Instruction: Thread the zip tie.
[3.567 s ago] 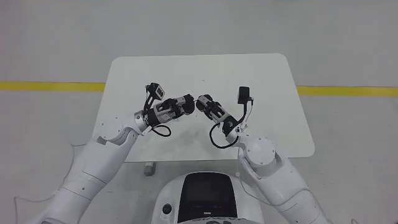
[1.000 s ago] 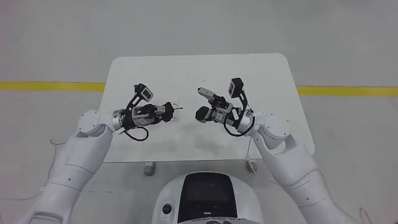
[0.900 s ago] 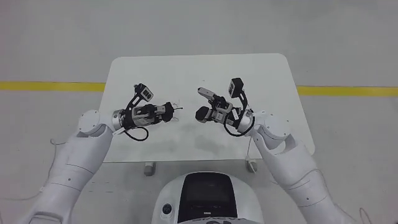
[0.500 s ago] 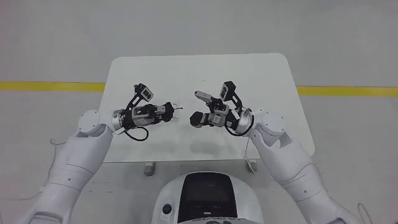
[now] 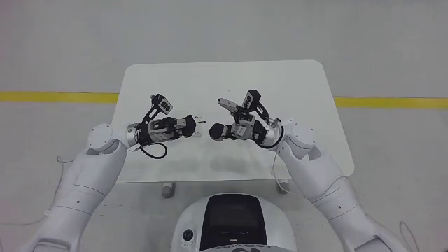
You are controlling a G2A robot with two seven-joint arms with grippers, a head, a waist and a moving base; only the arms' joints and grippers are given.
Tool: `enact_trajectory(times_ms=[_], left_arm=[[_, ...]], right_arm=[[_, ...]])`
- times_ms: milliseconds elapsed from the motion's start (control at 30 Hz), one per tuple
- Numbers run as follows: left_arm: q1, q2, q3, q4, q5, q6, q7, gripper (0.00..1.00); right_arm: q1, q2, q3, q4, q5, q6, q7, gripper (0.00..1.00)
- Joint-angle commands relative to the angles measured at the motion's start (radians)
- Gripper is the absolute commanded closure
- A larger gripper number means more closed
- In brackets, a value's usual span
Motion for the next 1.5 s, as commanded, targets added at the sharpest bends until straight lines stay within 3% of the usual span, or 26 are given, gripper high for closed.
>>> enact_trajectory(times_ms=[0,133,167,233,267,700,1000,1300,1467], left_arm=[[0.0,0.0,0.0,0.0,0.0,0.0,0.0,1.0],[0.0,0.0,0.0,0.0,0.0,0.0,0.0,1.0],[0.0,0.0,0.0,0.0,0.0,0.0,0.0,1.0],[0.0,0.0,0.0,0.0,0.0,0.0,0.0,1.0],[0.0,0.0,0.0,0.0,0.0,0.0,0.0,1.0],[0.0,0.0,0.0,0.0,0.0,0.0,0.0,1.0],[0.0,0.0,0.0,0.0,0.0,0.0,0.0,1.0],[0.0,0.0,0.0,0.0,0.0,0.0,0.0,1.0],[0.0,0.0,0.0,0.0,0.0,0.0,0.0,1.0]], right_arm=[[0.008,0.0,-0.001,0.011,0.0,-0.009,0.006,0.0],[0.019,0.0,-0.004,0.027,-0.009,-0.033,0.017,0.0],[0.021,0.0,-0.005,0.031,-0.008,-0.039,0.021,0.04],[0.026,0.0,-0.007,0.039,-0.013,-0.052,0.028,0.51],[0.026,0.0,-0.009,0.042,-0.014,-0.058,0.032,0.55],[0.023,0.005,-0.028,0.054,-0.04,-0.087,0.08,0.77],[0.036,0.003,-0.049,0.066,-0.056,-0.092,0.066,0.78],[0.053,0.0,-0.065,0.082,-0.058,-0.098,0.06,0.88],[0.062,0.0,-0.07,0.087,-0.056,-0.096,0.068,0.87]])
